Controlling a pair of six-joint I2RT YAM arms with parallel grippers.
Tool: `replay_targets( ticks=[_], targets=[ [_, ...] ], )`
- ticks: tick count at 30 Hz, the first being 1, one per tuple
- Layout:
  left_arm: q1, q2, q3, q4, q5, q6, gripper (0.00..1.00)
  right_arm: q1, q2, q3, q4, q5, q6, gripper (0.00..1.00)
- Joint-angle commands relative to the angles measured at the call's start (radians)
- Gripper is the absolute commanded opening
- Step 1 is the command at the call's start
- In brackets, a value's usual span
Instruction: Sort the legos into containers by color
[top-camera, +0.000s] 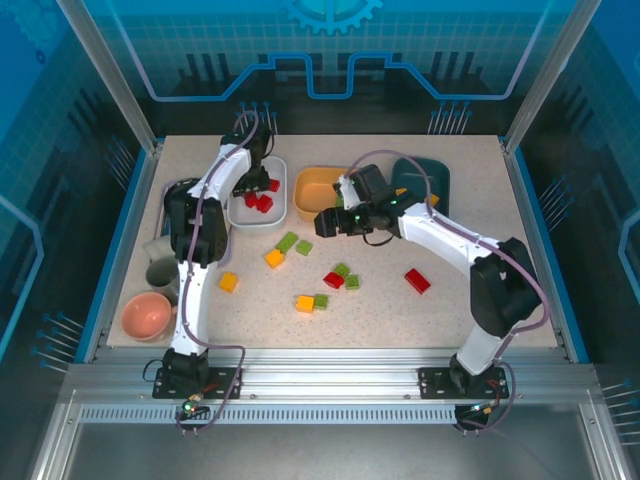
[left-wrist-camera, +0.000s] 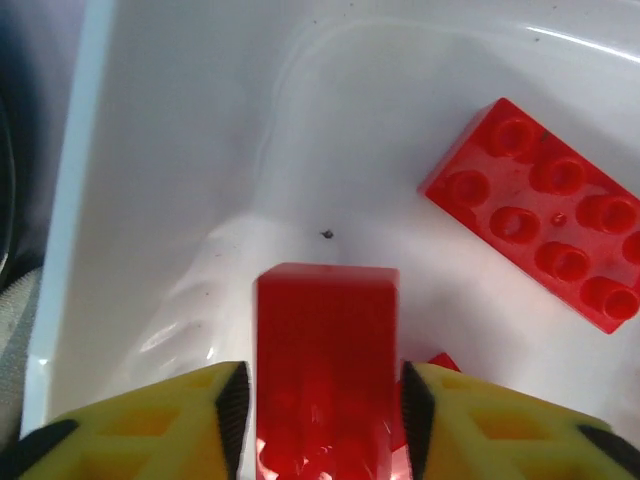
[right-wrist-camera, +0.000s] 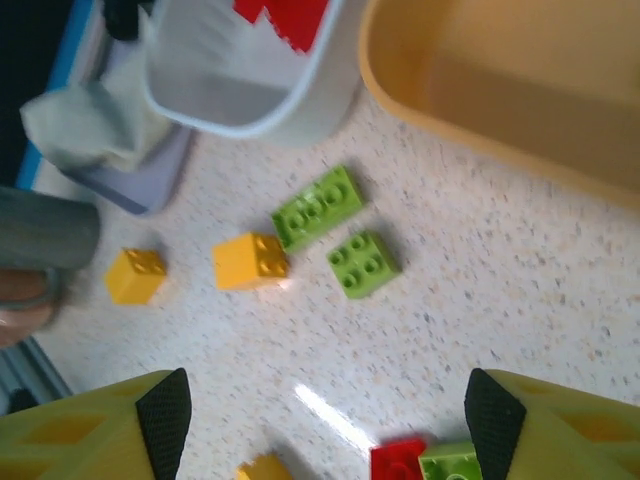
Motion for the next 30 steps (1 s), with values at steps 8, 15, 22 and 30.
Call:
replay_targets(
  ticks=[8,15,22,30],
  targets=[
    [-0.007,-0.193,-0.106,0.012,0.087,-0.06,0.76,0.174,0.252,0.226,-0.229,0.227,-0.227,0.74],
    [-0.012,-0.597,-0.571,0.242,0.316,-0.255,0.84,0.227,0.463,0.419,-0.355,0.391,-0.362,0.73],
    [-0.057,-0.964,-0.976,0.327,0.39,-0.355,0.84,0.228,0.571,0.523,-0.365,0.429,-0.392,0.72],
    [-0.12,-1.359,-1.333,0.383,0.455,-0.488,0.85,0.22,0.672,0.638,-0.417,0.408,-0.39,0.49]
  ],
)
